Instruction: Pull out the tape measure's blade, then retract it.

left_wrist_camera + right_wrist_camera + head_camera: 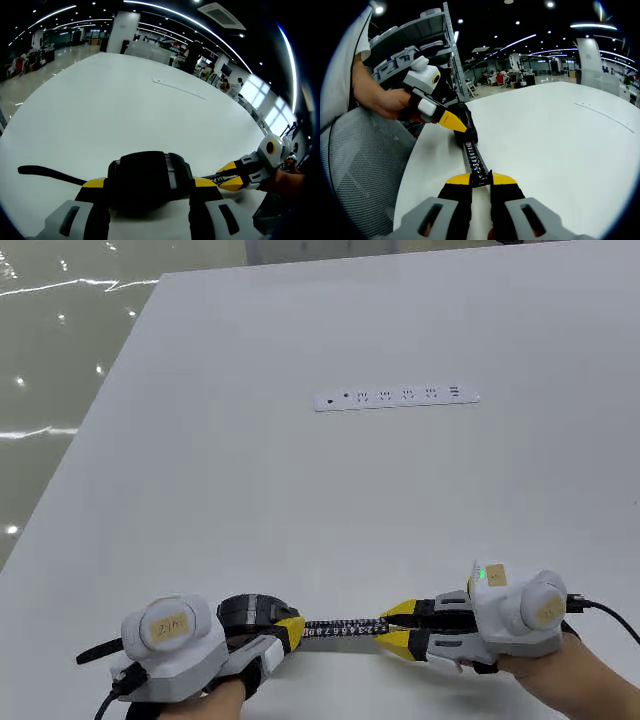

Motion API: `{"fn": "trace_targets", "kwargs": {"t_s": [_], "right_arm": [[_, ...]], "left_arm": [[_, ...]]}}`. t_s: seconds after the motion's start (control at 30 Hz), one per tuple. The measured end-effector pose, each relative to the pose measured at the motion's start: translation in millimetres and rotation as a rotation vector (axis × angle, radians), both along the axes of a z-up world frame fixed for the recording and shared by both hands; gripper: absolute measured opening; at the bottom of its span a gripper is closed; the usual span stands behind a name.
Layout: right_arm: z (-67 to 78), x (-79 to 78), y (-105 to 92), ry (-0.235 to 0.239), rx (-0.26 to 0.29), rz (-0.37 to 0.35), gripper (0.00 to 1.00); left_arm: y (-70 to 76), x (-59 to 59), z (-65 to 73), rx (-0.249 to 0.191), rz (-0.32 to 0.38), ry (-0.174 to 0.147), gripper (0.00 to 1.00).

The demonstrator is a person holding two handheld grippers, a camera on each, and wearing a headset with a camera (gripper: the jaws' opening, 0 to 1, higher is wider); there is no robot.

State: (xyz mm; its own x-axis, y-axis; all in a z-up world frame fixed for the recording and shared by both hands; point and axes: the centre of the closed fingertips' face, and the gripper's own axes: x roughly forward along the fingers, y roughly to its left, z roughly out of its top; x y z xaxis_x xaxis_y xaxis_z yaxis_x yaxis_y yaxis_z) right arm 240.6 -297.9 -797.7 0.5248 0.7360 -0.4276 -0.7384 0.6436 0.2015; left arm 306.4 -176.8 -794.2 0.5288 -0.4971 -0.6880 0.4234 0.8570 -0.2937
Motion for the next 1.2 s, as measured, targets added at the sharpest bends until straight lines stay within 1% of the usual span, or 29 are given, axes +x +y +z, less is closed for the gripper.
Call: {"fn": "trace_targets", "kwargs": {"t_s": [0.13, 0.2, 0.47, 0.63, 0.77, 0.83, 1.1, 1.2], "right_arm": [[2.0, 4.3, 6.2, 0.001, 0.015, 0.005, 0.11], [1.5, 6.0, 8.5, 0.000, 0.012, 0.009, 0.11], [3.7, 8.2, 7.5, 0.006, 0.036, 0.007, 0.11], [2.7, 6.7, 7.9, 0.005, 0.021, 0.017, 0.11], [3.1, 7.0, 7.9, 0.004, 0.021, 0.019, 0.11], [4.5, 7.8, 8.3, 0.000, 0.023, 0.018, 0.11], [5.4, 8.1, 8.3, -0.006, 0.017, 0.026, 0.11], [5.1, 7.3, 8.7, -0.006, 0.013, 0.029, 0.11]], "left_arm": [[0.6, 0.8, 0.1, -0.010, 0.002, 0.004, 0.61], [0.6, 1.2, 0.2, -0.015, 0.008, 0.006, 0.61], [1.0, 1.4, 0.4, -0.033, 0.019, 0.018, 0.61], [0.5, 1.4, 0.3, -0.027, 0.017, 0.009, 0.61], [0.4, 1.7, 0.3, -0.028, 0.021, 0.005, 0.62], [0.6, 2.2, 0.5, -0.035, 0.029, 0.005, 0.62], [0.2, 2.2, 0.1, -0.032, 0.031, 0.006, 0.64], [0.0, 2.6, 0.1, -0.034, 0.043, 0.004, 0.64]]}}
